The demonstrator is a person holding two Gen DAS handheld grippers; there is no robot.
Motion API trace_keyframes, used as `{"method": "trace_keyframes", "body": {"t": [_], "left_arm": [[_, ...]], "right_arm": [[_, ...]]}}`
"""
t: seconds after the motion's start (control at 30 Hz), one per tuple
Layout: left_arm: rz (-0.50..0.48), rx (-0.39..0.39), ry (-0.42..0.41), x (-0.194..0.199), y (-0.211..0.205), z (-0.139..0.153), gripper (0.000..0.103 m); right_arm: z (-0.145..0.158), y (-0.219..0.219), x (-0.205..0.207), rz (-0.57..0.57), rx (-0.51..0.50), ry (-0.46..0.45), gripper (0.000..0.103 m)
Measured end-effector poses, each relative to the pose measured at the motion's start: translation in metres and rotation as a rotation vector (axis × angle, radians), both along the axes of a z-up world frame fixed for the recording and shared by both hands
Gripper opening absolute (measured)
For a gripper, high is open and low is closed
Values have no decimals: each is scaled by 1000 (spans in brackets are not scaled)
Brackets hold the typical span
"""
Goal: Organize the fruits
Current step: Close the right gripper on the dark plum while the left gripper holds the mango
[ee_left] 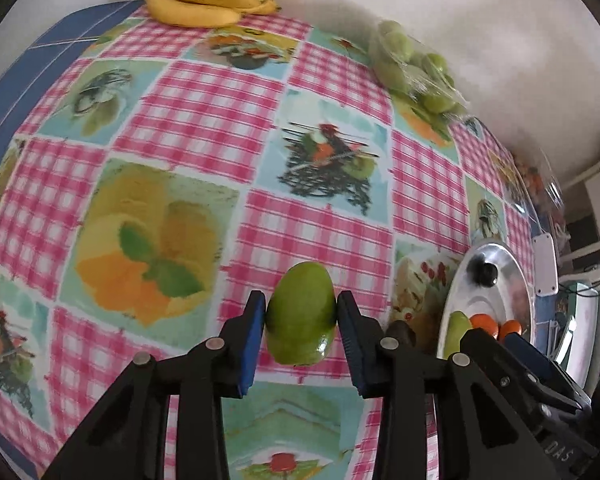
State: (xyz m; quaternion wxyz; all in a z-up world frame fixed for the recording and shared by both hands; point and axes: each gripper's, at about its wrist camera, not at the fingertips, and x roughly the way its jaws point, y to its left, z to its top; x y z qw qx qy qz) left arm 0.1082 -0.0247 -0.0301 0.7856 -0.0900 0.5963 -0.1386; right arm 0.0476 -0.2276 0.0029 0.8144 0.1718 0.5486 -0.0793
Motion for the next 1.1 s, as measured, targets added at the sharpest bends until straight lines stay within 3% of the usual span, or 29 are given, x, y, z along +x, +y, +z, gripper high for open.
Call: {"method": "trace_keyframes", "body": {"t": [0.17, 0.23, 0.37, 0.43, 0.53, 1.1], "left_arm": [[55, -3, -2, -5, 25, 7, 38], [74, -6, -4, -6, 32, 8, 38], [102, -12, -7, -8, 43, 10, 38], [105, -23, -1, -8, 46, 9, 38], [103, -33, 6, -8, 46, 7, 38], [124, -72, 26, -3, 48, 4, 38]], "right_arm": [[1, 26, 10, 116, 12, -24, 97], [2, 35, 12, 163, 25, -36, 85], [0, 50, 13, 236, 8, -31, 75], [-2, 55, 13, 257, 4, -27, 61], [-6, 61, 14, 286, -13, -8, 49], [-33, 83, 31, 364, -203, 125, 45]]}}
